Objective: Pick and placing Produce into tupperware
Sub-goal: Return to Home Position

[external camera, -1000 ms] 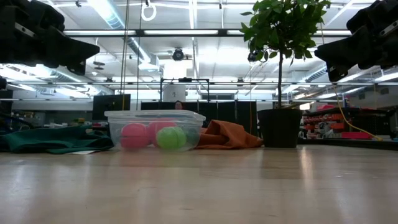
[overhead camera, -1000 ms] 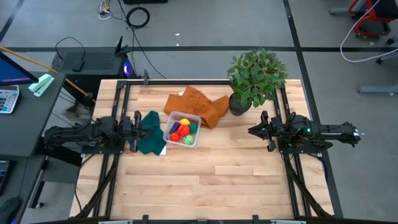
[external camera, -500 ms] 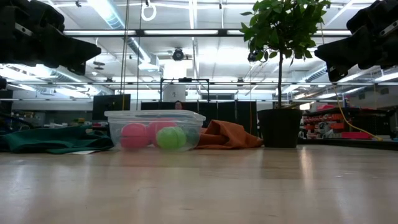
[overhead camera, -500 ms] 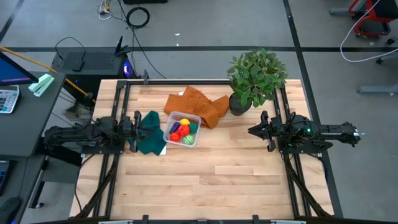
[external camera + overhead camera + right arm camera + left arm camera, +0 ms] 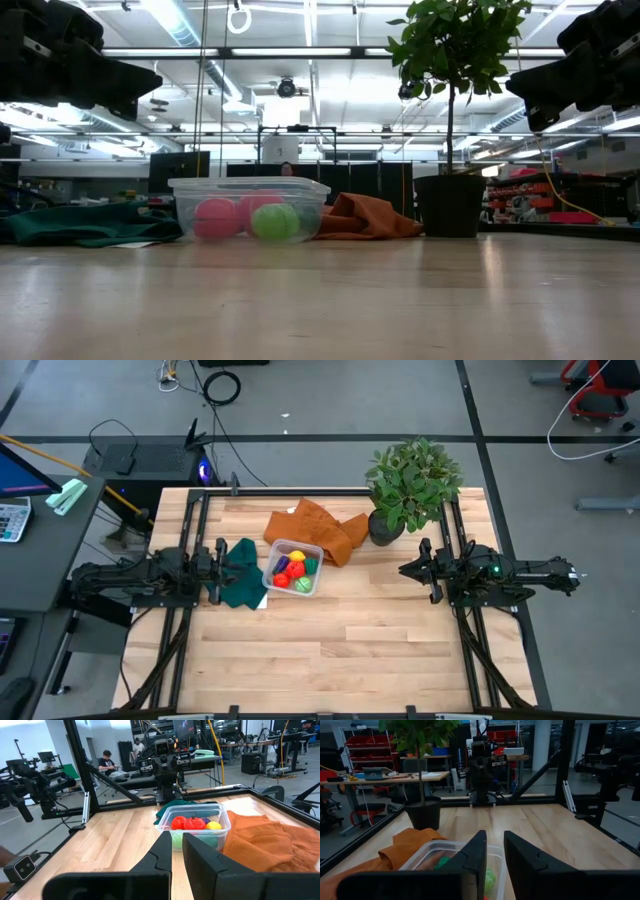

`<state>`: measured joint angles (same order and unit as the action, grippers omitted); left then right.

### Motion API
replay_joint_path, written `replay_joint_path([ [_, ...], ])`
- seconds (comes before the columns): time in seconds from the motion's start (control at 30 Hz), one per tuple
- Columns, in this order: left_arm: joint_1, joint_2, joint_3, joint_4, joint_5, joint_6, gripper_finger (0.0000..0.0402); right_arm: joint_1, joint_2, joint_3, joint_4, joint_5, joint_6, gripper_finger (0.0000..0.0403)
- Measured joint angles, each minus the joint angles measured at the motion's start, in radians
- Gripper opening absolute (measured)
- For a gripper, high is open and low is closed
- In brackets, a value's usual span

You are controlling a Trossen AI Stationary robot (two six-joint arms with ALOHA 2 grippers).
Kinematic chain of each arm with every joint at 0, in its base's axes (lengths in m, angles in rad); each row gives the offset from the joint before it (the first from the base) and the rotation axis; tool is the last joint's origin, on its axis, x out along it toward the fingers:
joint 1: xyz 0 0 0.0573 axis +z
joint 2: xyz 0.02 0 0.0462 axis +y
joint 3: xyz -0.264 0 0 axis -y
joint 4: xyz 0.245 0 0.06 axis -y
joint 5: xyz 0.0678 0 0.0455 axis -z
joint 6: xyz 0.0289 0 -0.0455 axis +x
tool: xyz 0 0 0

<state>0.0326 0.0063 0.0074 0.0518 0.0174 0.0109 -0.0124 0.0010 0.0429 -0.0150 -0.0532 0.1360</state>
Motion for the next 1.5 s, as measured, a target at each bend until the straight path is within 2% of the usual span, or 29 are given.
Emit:
replay_joint_path([
  [1.5,0.000,0.000,0.000,0.003,-0.002,0.000,0.0079,0.000,0.000,0.000,0.000,0.000,0.000,0.0014],
])
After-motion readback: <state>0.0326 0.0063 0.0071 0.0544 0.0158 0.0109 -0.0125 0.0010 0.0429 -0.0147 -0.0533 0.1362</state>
